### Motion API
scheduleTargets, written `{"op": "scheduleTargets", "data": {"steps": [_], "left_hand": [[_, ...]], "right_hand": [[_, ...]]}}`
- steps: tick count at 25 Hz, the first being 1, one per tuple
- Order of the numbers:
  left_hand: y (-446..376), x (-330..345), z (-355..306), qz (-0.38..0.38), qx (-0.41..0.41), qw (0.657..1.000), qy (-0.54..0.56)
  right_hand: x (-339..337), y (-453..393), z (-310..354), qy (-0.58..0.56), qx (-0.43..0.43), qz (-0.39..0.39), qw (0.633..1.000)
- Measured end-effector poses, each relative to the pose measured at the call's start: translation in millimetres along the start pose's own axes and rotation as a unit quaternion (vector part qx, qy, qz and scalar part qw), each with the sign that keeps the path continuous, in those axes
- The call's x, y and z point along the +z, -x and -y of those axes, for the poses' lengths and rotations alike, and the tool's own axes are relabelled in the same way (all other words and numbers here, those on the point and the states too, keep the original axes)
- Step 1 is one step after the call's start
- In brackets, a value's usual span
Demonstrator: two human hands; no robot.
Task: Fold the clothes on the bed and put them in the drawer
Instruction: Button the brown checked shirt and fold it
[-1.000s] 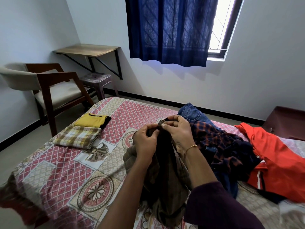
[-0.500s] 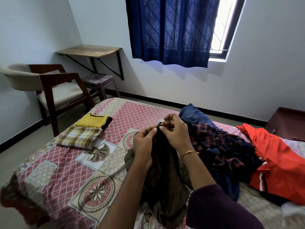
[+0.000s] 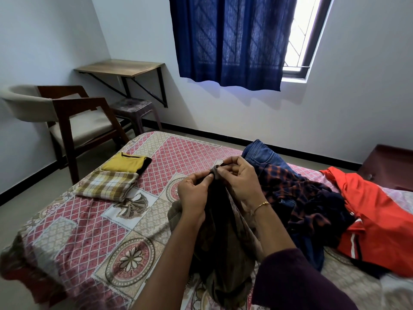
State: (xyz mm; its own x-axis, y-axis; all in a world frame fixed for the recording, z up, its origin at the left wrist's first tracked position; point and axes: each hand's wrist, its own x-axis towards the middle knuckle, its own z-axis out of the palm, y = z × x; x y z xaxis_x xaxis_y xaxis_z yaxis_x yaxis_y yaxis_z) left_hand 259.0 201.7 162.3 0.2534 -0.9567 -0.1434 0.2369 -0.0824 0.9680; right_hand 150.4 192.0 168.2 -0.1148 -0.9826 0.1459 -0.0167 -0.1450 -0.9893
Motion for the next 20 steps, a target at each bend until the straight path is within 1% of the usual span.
{"op": "scheduleTargets", "data": {"steps": [2, 6, 8, 10, 12, 14, 15, 16, 17, 18, 19, 20], "left_hand": [[0, -2, 0, 0.008, -0.013, 1.000, 0.017], [-1, -7, 5, 0.051, -0.006, 0.999, 0.015], [-4, -9, 6, 0.077, -0.004, 0.997, -0.006], [-5, -11, 6, 0.108, 0.000, 0.994, -0.027], [-6, -16, 6, 0.150, 0.001, 0.988, -0.038], [-6, -17, 7, 0.175, 0.035, 0.980, -0.084], [-7, -16, 8, 0.157, 0.073, 0.975, -0.137], [-9, -13, 10, 0.113, 0.118, 0.965, -0.204], [-10, -10, 12, 0.056, 0.164, 0.944, -0.279], [-9, -7, 14, 0.003, 0.204, 0.915, -0.347], [-7, -6, 16, -0.030, 0.236, 0.890, -0.388], [-8, -5, 17, -0.035, 0.252, 0.883, -0.395]], "right_hand": [[-1, 0, -1, -0.042, 0.033, 0.018, 0.998], [-3, 1, -1, -0.001, 0.058, 0.039, 0.998], [-5, 3, 1, -0.006, 0.072, 0.042, 0.997], [-6, 2, 1, 0.021, 0.073, 0.027, 0.997], [-4, -1, -2, 0.094, 0.066, -0.011, 0.993], [0, -4, -4, 0.147, 0.062, -0.048, 0.986], [2, -4, -5, 0.159, 0.058, -0.059, 0.984], [4, -4, -6, 0.169, 0.051, -0.066, 0.982], [6, -3, -6, 0.176, 0.039, -0.071, 0.981], [7, -2, -5, 0.183, 0.024, -0.075, 0.980], [9, -1, -3, 0.188, 0.006, -0.078, 0.979], [11, 0, -1, 0.194, -0.012, -0.080, 0.978]]}}
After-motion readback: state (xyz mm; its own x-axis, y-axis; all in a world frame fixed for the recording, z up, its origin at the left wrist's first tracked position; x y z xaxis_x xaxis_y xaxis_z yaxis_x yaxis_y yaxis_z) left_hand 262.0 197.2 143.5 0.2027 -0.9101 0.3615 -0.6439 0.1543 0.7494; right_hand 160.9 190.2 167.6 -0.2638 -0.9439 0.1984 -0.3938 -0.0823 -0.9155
